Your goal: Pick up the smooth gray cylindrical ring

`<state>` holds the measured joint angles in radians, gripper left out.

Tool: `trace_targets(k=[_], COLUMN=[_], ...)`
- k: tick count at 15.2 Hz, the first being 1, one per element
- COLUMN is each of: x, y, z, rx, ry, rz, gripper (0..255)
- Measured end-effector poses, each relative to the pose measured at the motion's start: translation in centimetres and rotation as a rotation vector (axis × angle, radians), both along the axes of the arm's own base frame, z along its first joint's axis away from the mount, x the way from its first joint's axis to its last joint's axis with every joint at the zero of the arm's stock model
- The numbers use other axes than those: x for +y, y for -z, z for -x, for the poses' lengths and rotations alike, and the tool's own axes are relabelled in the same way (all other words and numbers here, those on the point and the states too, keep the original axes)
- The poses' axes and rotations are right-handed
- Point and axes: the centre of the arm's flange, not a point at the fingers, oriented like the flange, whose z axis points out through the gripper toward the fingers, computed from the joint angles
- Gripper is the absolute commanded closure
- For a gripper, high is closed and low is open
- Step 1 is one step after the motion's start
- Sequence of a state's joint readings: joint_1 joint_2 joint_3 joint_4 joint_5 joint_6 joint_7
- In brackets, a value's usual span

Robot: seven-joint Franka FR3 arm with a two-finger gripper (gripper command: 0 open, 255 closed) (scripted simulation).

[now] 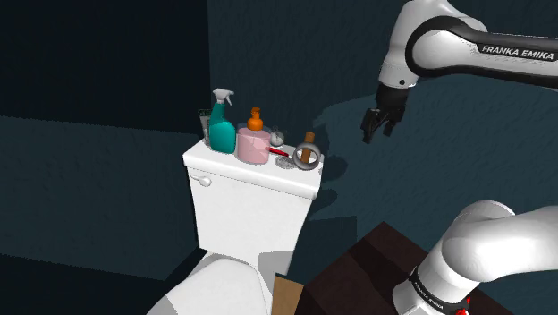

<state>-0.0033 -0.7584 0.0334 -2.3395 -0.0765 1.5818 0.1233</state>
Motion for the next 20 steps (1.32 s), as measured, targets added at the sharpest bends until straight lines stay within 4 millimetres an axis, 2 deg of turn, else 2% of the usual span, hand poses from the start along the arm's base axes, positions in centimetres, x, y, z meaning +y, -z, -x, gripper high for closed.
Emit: trace_targets(k=[2,3,7,15,17,20], x=[0.0,0.0,0.5,3.5,4.0,4.2], y=[0.3,0.6,2.4,5.9,6.8,8.2], z=[-0.4,-1.3,-5.3,-13.9,-14.9,-15.1], rx=[-0.002,-0.005,-0.024,-0.065,-0.071,-0.073], ry=[-0.015,-0.037,-0.153,-0.400,-0.434,-0.444], rz=[-0.001,-0.002,-0.008,-0.020,-0.021,-0.021], gripper=[0,0,0,0,0,0])
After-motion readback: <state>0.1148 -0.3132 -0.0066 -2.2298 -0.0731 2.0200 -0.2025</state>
